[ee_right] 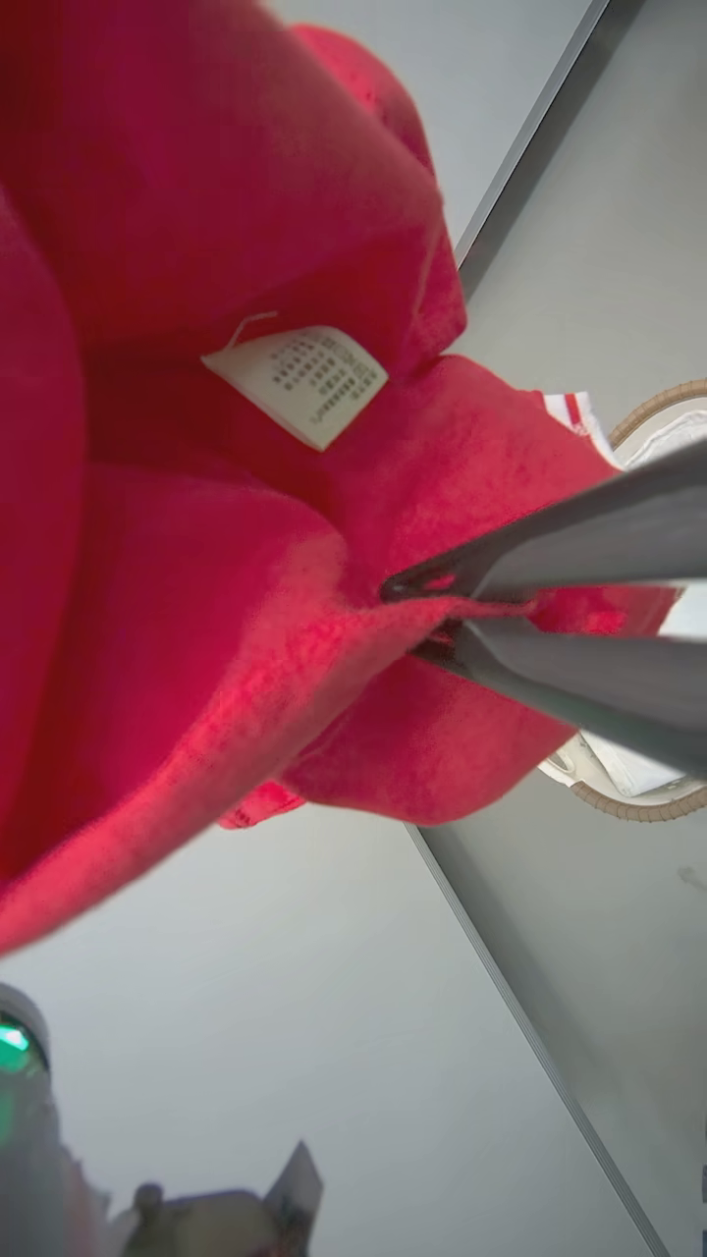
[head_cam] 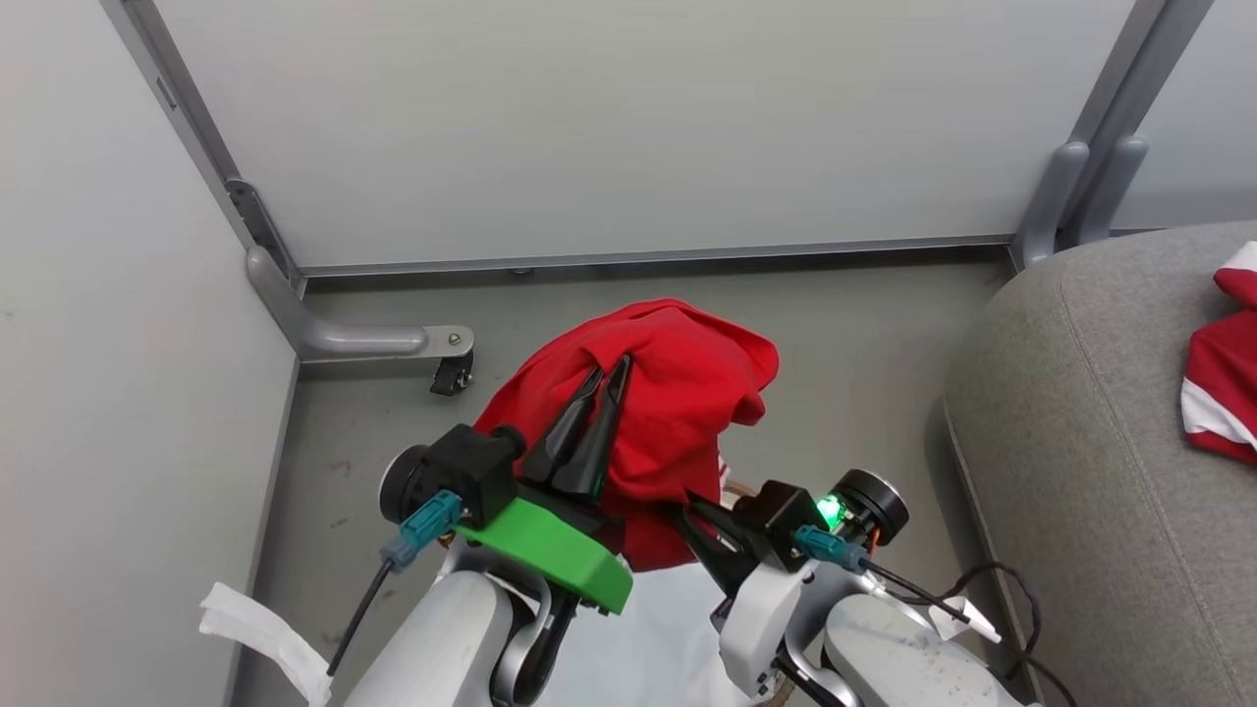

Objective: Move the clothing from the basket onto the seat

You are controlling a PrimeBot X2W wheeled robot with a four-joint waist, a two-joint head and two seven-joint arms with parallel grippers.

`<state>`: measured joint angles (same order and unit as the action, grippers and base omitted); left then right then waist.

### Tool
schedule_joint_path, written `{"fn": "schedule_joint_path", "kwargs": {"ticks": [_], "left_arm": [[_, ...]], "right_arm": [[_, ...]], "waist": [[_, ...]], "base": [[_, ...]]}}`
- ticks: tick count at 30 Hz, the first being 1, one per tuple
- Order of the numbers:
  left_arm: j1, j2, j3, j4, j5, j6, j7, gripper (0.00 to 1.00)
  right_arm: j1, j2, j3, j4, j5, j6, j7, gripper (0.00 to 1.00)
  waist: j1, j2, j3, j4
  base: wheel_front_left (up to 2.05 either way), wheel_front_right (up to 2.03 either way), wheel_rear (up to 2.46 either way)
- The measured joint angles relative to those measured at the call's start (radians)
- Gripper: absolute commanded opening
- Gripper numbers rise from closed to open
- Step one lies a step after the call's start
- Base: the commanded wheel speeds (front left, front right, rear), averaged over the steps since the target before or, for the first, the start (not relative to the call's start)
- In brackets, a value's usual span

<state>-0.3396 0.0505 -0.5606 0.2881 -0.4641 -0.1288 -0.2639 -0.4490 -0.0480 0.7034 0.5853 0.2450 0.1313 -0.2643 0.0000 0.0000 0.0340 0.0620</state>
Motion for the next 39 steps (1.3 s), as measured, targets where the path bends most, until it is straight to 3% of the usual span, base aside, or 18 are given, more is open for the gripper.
{"fn": "schedule_joint_path", "kwargs": {"ticks": [12, 13, 14, 24, 39], "left_arm": [[0.001, 0.0, 0.028, 0.003, 0.001, 0.0, 0.0, 0.0], [0.001, 0.0, 0.028, 0.007, 0.002, 0.0, 0.0, 0.59], [0.002, 0.0, 0.028, 0.016, 0.003, 0.0, 0.0, 1.0], [0.023, 0.006, 0.072, 0.044, 0.037, 0.0, -0.001, 1.0], [0.062, 0.053, 0.113, 0.027, 0.111, 0.0, -0.001, 1.0]], "right_arm": [[0.002, -0.001, -0.007, -0.007, 0.027, 0.0, 0.0, 0.0], [0.002, -0.001, -0.008, -0.009, 0.027, 0.0, 0.0, 0.0], [0.003, -0.001, -0.01, -0.011, 0.028, 0.0, 0.0, 0.0], [0.013, -0.001, -0.016, -0.053, 0.032, 0.0, 0.001, 0.0], [0.057, -0.003, -0.062, -0.171, 0.037, 0.0, 0.001, 0.0]], "waist": [[0.0, 0.0, 0.0, -0.025], [0.0, 0.0, 0.0, -0.027], [0.0, 0.0, 0.0, -0.03], [0.0, 0.0, 0.002, -0.101], [0.0, 0.0, 0.035, -0.401]], "base": [[0.0, 0.0, 0.0], [0.0, 0.0, 0.0], [0.0, 0.0, 0.0], [0.0, 0.0, 0.0], [0.0, 0.0, 0.0]]}}
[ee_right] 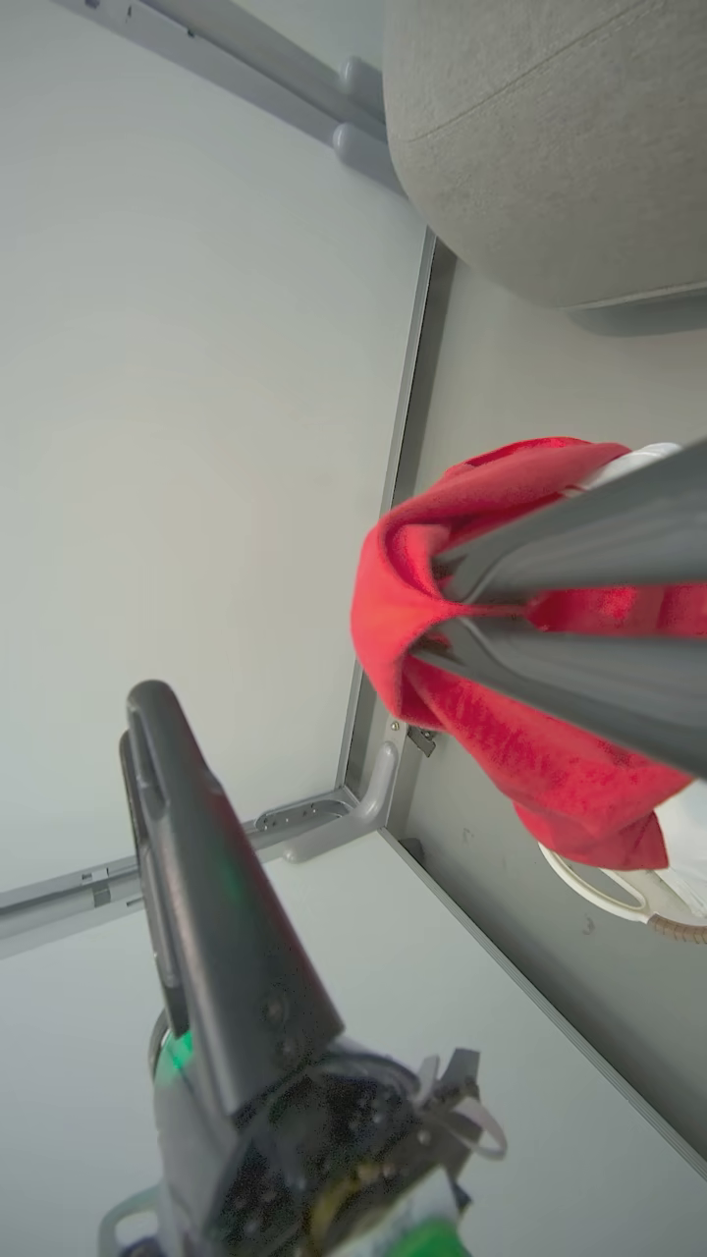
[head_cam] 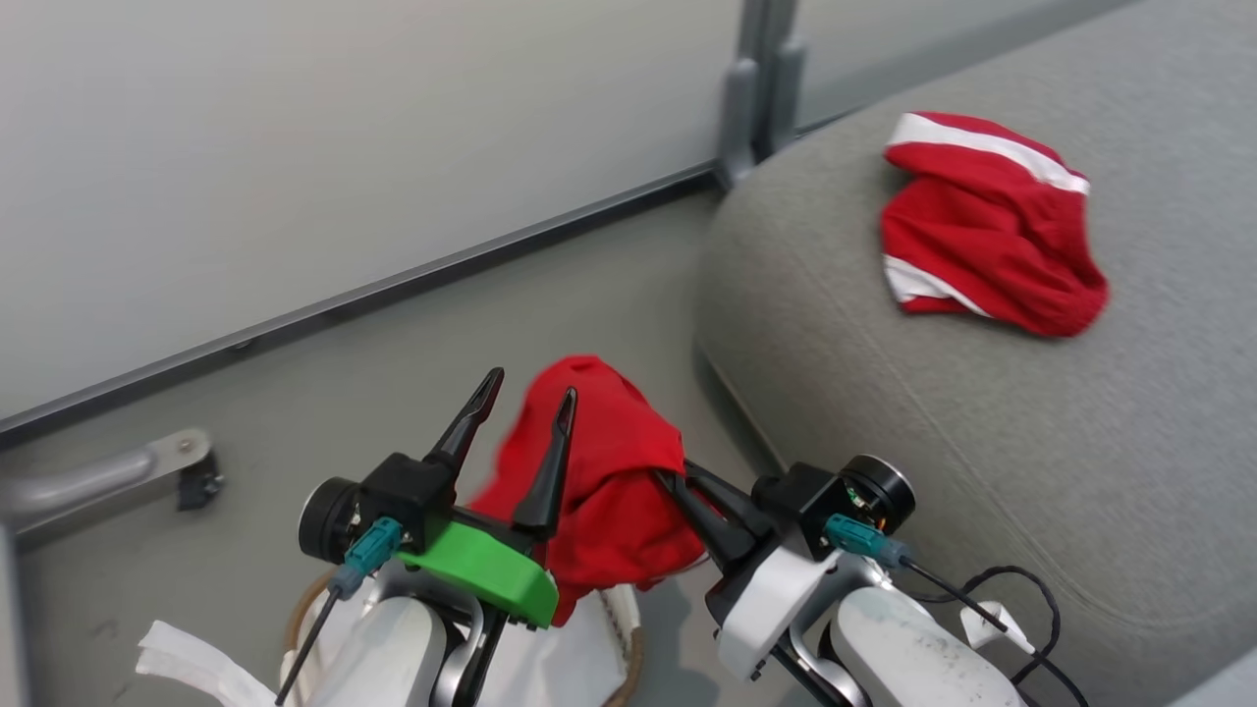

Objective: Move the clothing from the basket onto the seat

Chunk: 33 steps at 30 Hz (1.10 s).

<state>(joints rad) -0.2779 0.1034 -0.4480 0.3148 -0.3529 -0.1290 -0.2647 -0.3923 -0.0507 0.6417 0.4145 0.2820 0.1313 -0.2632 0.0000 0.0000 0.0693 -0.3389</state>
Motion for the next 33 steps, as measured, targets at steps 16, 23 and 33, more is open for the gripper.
{"fn": "schedule_joint_path", "kwargs": {"ticks": [16, 23, 33], "left_arm": [[-0.088, 0.034, -0.153, 0.016, -0.024, 0.0, 0.0, 1.0], [-0.094, 0.071, -0.155, -0.004, -0.025, 0.0, 0.0, 1.0], [-0.095, 0.14, -0.126, -0.046, -0.013, 0.0, 0.0, 1.0]], "right_arm": [[0.047, 0.0, -0.309, -0.219, -0.139, 0.0, 0.0, 0.0], [-0.163, -0.104, -0.456, -0.314, -0.234, 0.0, 0.0, 0.0], [-0.534, -0.292, -0.581, -0.224, -0.321, 0.0, 0.0, 0.0]], "waist": [[0.0, 0.0, 0.116, -0.198], [0.0, 0.0, 0.184, -0.213], [0.0, 0.0, 0.303, -0.217]], "base": [[0.01, 0.01, 0.01], [0.01, 0.01, 0.01], [0.0, 0.0, 0.0]]}}
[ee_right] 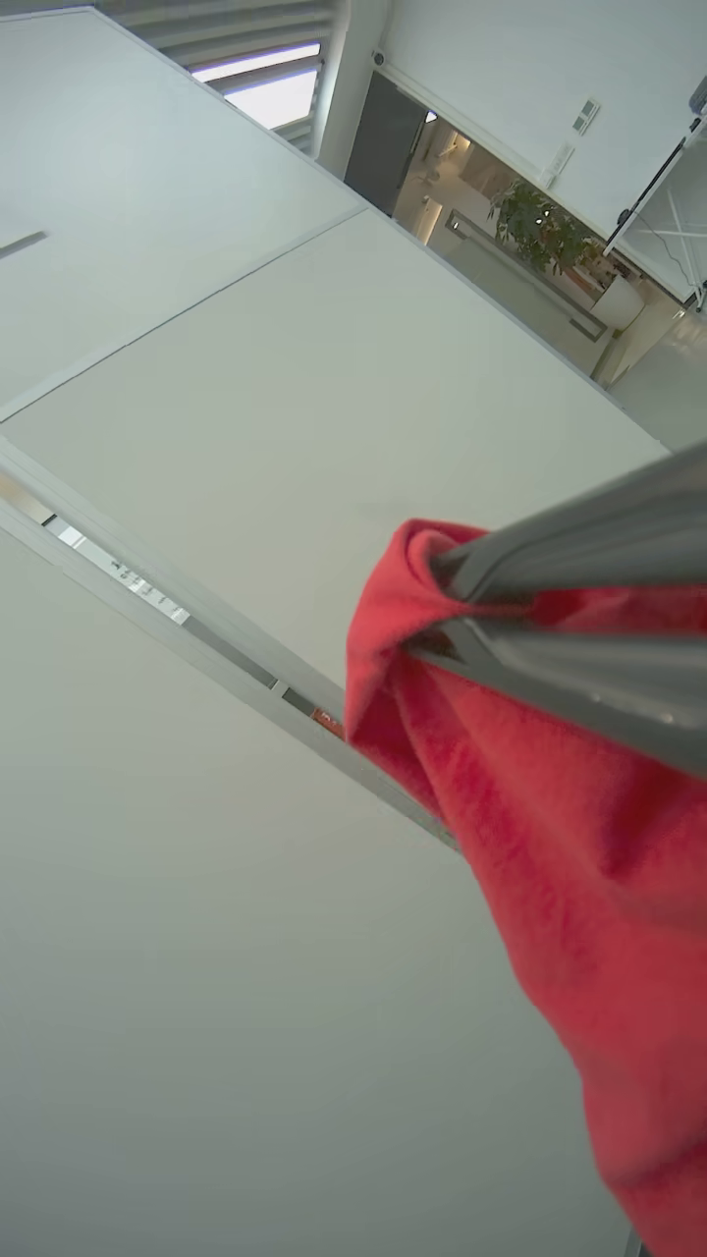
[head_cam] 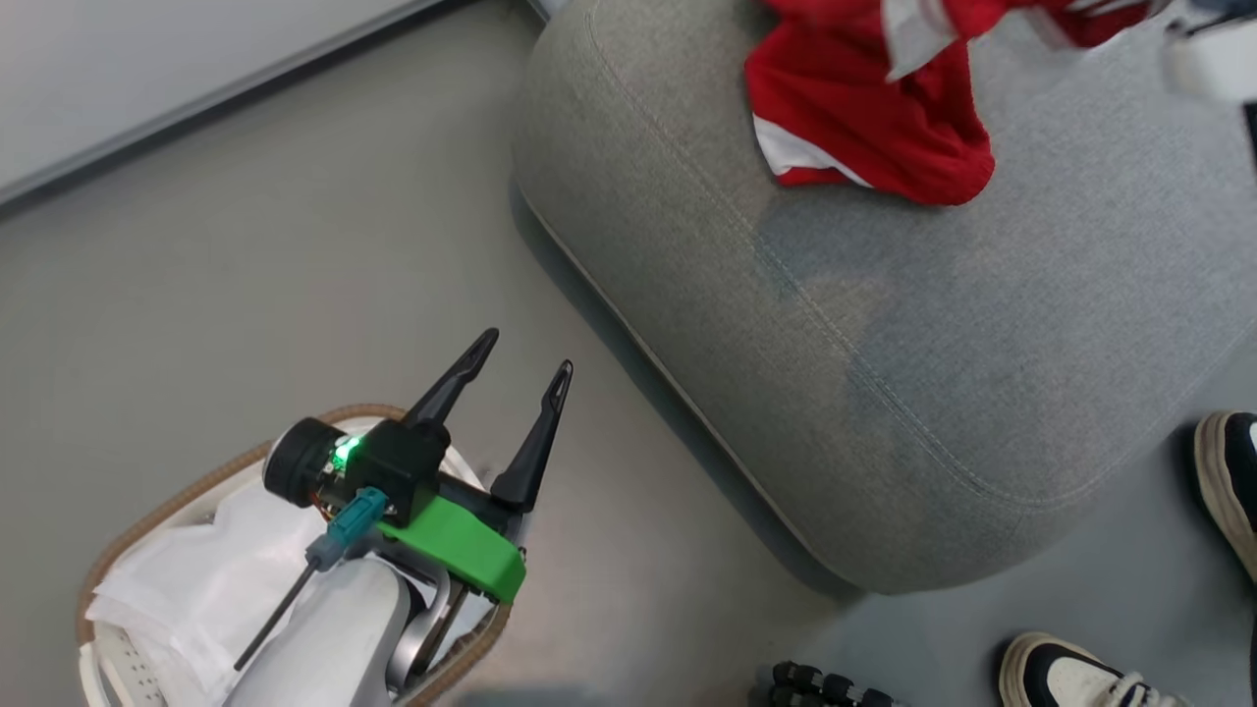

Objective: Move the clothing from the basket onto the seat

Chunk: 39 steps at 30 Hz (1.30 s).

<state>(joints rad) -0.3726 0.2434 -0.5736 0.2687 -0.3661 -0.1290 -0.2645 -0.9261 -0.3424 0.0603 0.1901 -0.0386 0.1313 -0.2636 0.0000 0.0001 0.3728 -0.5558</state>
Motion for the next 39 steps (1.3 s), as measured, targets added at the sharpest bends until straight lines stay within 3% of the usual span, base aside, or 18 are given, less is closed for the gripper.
{"fn": "schedule_joint_path", "kwargs": {"ticks": [6, 13, 21, 25, 30, 32, 33, 39], "left_arm": [[-0.035, 0.041, 0.017, -0.028, 0.014, 0.0, 0.0, 1.0], [-0.093, 0.067, -0.014, -0.04, 0.017, 0.0, 0.0, 1.0], [-0.134, 0.096, -0.036, -0.043, 0.017, 0.0, 0.0, 1.0], [-0.142, 0.094, -0.044, -0.036, 0.016, 0.0, 0.0, 1.0], [-0.149, 0.078, -0.044, -0.017, 0.009, 0.0, 0.0, 1.0], [-0.149, 0.07, -0.039, -0.009, 0.009, 0.0, 0.0, 1.0], [-0.149, 0.065, -0.037, -0.005, 0.009, 0.0, 0.0, 1.0], [-0.128, 0.031, -0.008, 0.006, 0.008, 0.0, 0.0, 1.0]], "right_arm": [[-0.097, 0.023, -0.047, 0.138, -0.059, 0.0, -0.001, 0.0], [-0.119, 0.039, -0.216, 0.28, -0.115, 0.0, -0.001, 0.0], [-0.052, 0.123, -0.413, 0.409, -0.203, 0.0, -0.001, 0.0], [-0.009, 0.167, -0.545, 0.453, -0.206, 0.0, -0.001, 0.0], [0.078, 0.198, -0.626, 0.46, -0.207, 0.0, -0.001, 0.0], [0.125, 0.203, -0.641, 0.45, -0.21, 0.0, -0.001, 0.54], [0.146, 0.205, -0.643, 0.446, -0.213, 0.0, -0.001, 1.0], [0.273, 0.221, -0.649, 0.39, -0.193, 0.0, -0.001, 1.0]], "waist": [[0.0, 0.0, 0.087, 0.003], [0.0001, 0.0, 0.189, 0.041], [0.0002, 0.0, 0.295, 0.105], [0.0001, 0.0, 0.328, 0.138], [0.0002, 0.0, 0.326, 0.166], [0.0001, 0.0, 0.314, 0.168], [0.0001, 0.0, 0.307, 0.169], [0.0001, 0.0, 0.242, 0.161]], "base": [[0.0, 0.0, 0.0], [0.0, 0.0, 0.0], [0.0, 0.0, 0.0], [0.0, 0.0, 0.0], [0.0, 0.0, 0.0], [0.0, 0.0, 0.0], [0.0, 0.0, 0.0], [0.0, 0.0, 0.0]]}}
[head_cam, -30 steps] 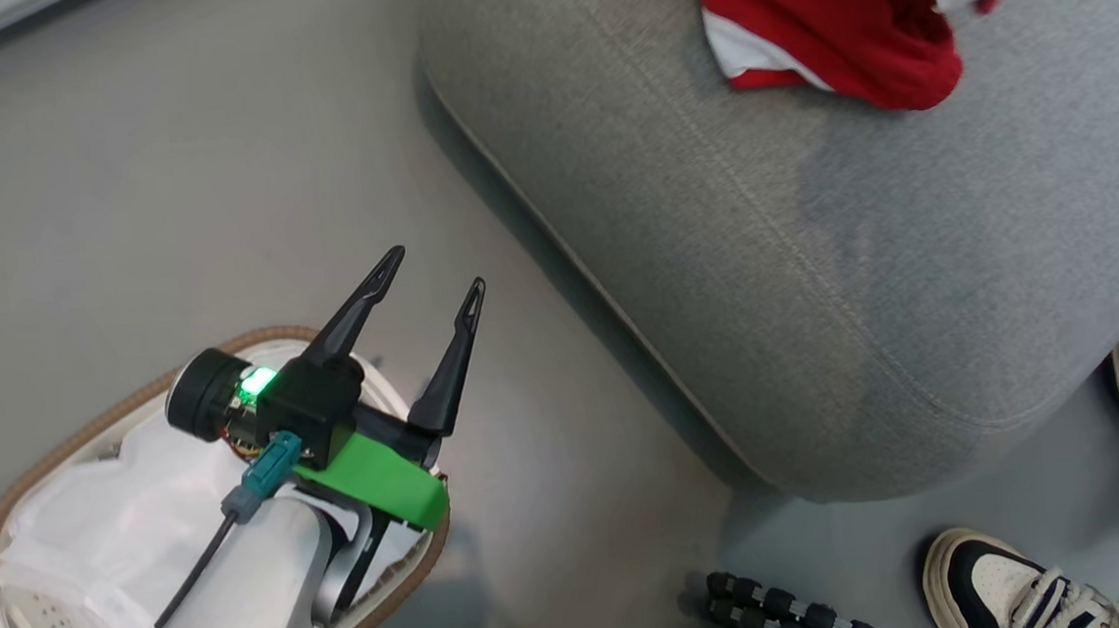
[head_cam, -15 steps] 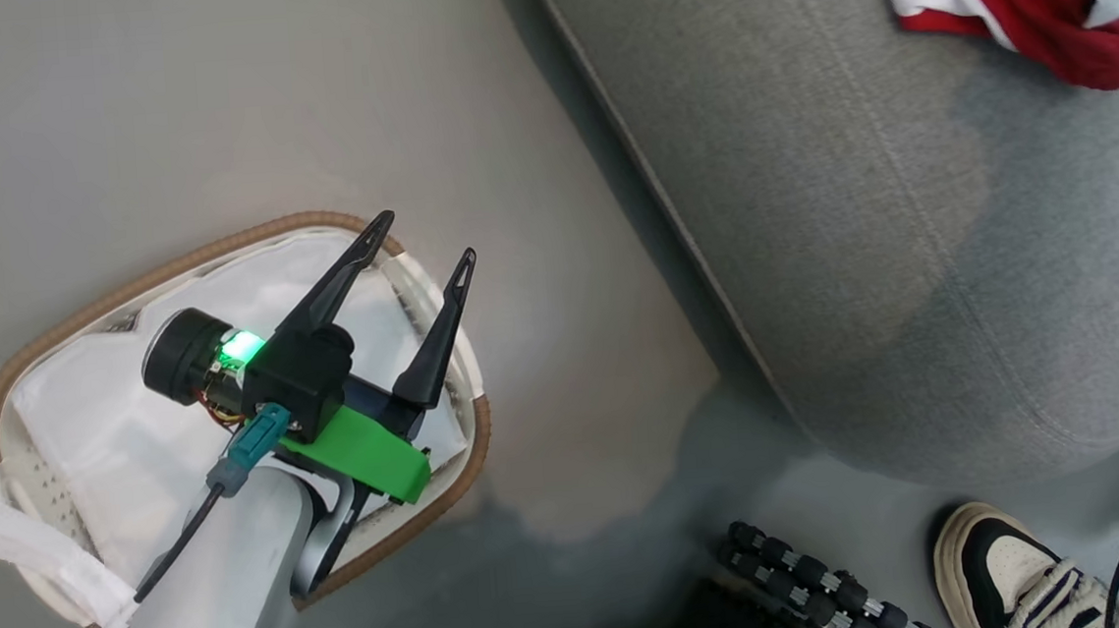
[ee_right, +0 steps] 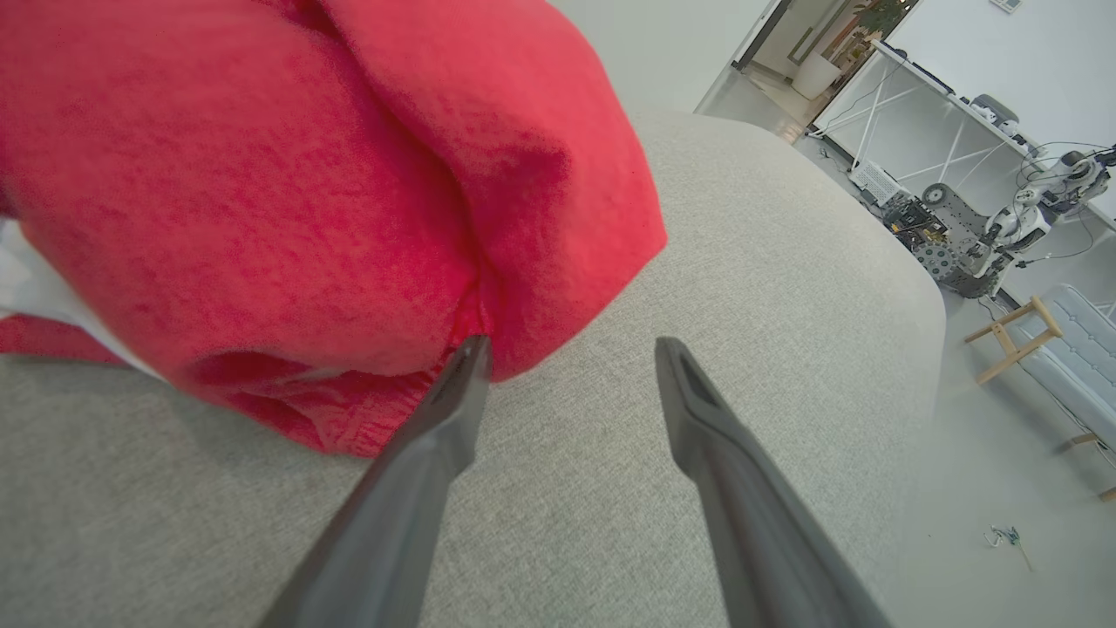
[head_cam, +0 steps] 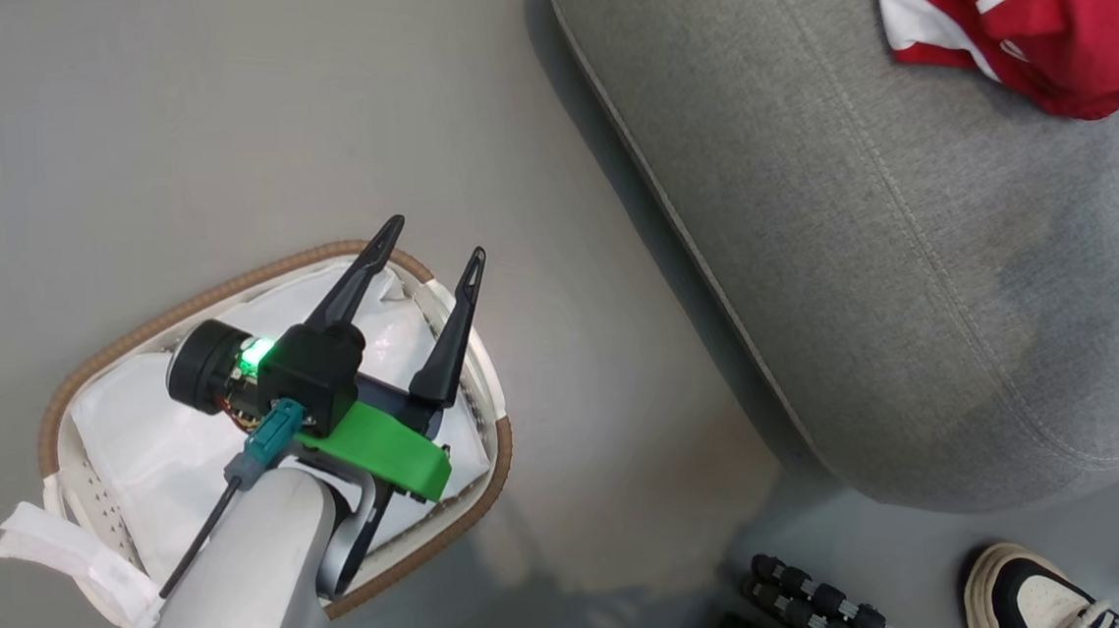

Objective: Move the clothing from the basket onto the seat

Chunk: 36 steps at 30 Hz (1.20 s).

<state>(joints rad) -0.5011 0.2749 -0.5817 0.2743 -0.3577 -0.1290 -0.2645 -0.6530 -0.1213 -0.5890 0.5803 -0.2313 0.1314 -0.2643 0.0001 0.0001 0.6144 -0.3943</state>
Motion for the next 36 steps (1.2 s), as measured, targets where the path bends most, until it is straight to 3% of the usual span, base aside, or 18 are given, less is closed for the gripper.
{"fn": "schedule_joint_path", "kwargs": {"ticks": [6, 15, 20, 29, 36], "left_arm": [[0.041, -0.036, 0.052, 0.009, 0.009, 0.0, 0.0, 1.0], [0.112, -0.09, 0.152, 0.006, 0.05, 0.0, 0.0, 1.0], [0.147, -0.133, 0.231, 0.0, 0.074, 0.0, 0.0, 1.0], [0.228, -0.192, 0.398, 0.009, 0.132, 0.0, 0.0, 1.0], [0.28, -0.213, 0.511, 0.04, 0.162, 0.0, 0.0, 1.0]], "right_arm": [[0.088, 0.008, 0.085, -0.084, 0.031, 0.0, 0.0, 1.0], [0.152, 0.018, 0.346, -0.226, 0.136, 0.0, 0.0, 1.0], [0.156, 0.022, 0.47, -0.278, 0.188, 0.0, 0.0, 1.0], [0.177, 0.043, 0.572, -0.275, 0.224, 0.0, 0.0, 1.0], [0.224, 0.058, 0.585, -0.24, 0.239, 0.0, 0.0, 1.0]], "waist": [[0.0, 0.0, -0.07, -0.001], [-0.0001, 0.0, -0.168, 0.027], [-0.0001, 0.0, -0.207, 0.075], [-0.0001, -0.0001, -0.275, 0.194], [-0.0001, -0.0001, -0.33, 0.267]], "base": [[0.0, 0.0, 0.0], [0.0, 0.0, 0.0], [0.0, 0.0, 0.0], [0.0, 0.0, 0.0], [0.0, 0.0, 0.0]]}}
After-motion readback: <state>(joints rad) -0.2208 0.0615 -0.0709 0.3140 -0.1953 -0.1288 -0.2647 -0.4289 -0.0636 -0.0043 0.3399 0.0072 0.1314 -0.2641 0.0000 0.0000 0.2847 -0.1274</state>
